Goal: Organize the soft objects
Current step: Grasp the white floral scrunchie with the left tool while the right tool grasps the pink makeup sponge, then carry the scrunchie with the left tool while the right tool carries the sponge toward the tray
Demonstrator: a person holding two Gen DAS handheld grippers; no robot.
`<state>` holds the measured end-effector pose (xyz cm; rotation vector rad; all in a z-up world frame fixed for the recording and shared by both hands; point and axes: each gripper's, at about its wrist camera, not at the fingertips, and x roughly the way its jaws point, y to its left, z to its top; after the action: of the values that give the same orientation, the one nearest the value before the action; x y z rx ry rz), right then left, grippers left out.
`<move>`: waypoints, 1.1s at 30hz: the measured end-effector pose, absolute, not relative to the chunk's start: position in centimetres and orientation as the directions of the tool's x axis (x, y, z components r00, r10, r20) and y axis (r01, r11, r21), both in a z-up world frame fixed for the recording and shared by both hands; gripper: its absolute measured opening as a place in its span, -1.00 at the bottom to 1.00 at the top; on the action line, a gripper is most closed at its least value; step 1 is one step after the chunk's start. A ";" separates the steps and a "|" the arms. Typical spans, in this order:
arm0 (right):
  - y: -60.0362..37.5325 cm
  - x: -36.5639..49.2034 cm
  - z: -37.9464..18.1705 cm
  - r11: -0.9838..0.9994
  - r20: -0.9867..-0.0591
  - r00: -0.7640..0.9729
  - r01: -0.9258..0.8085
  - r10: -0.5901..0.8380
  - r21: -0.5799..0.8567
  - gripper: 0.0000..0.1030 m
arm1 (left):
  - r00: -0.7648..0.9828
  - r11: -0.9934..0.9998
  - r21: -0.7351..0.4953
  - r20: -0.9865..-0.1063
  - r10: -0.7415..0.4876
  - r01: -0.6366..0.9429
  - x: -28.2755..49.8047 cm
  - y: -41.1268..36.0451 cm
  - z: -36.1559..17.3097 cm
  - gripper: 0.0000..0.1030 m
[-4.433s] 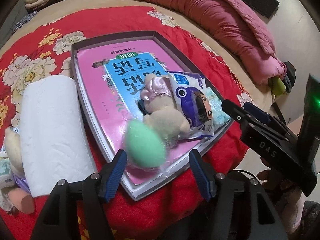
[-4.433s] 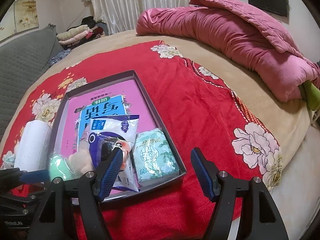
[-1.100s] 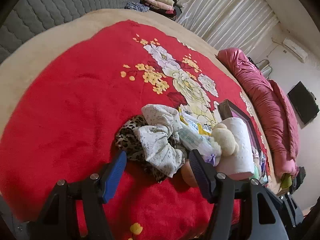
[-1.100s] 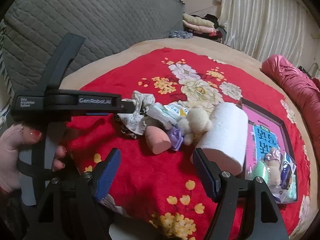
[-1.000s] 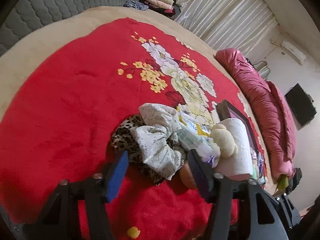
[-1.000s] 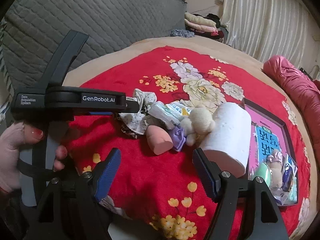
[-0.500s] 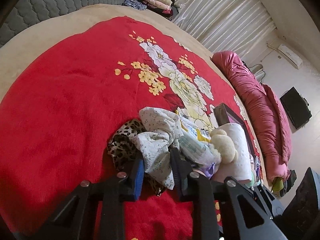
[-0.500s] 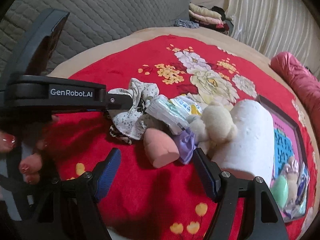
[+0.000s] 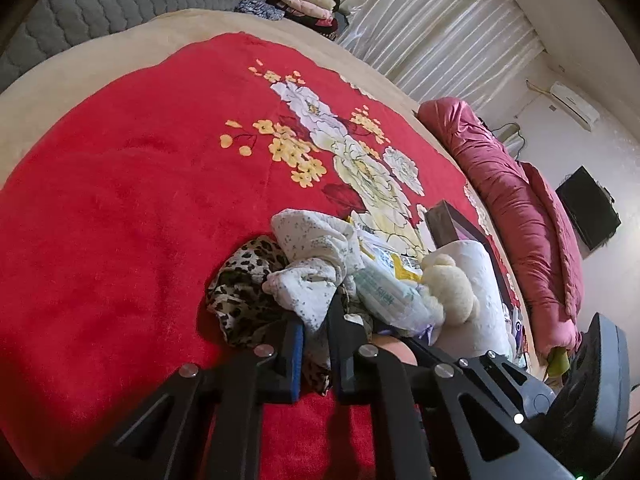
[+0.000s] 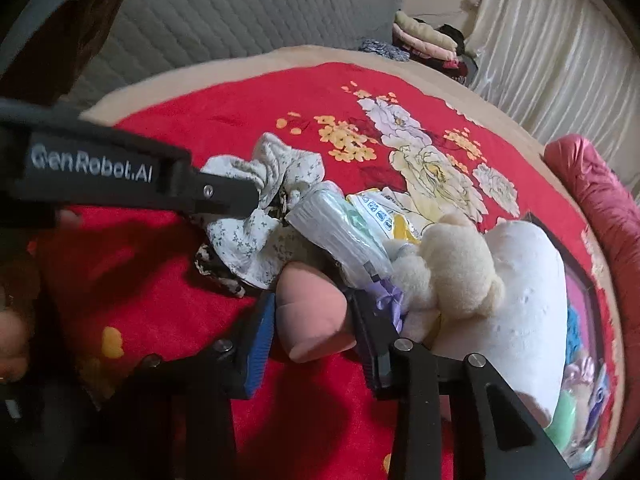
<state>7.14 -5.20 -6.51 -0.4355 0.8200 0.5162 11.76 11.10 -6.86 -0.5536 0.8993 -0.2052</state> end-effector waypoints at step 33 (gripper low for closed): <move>-12.5 3.8 -1.3 0.856 -0.729 0.561 -0.513 0.391 0.064 -0.24 | 0.738 0.866 -0.496 -0.559 -0.379 0.069 7.1 9.1 0.2 -0.84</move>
<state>3.85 -12.47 -1.34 -0.1617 0.8161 0.5351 7.13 9.06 0.17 -0.4705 0.7034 -0.2563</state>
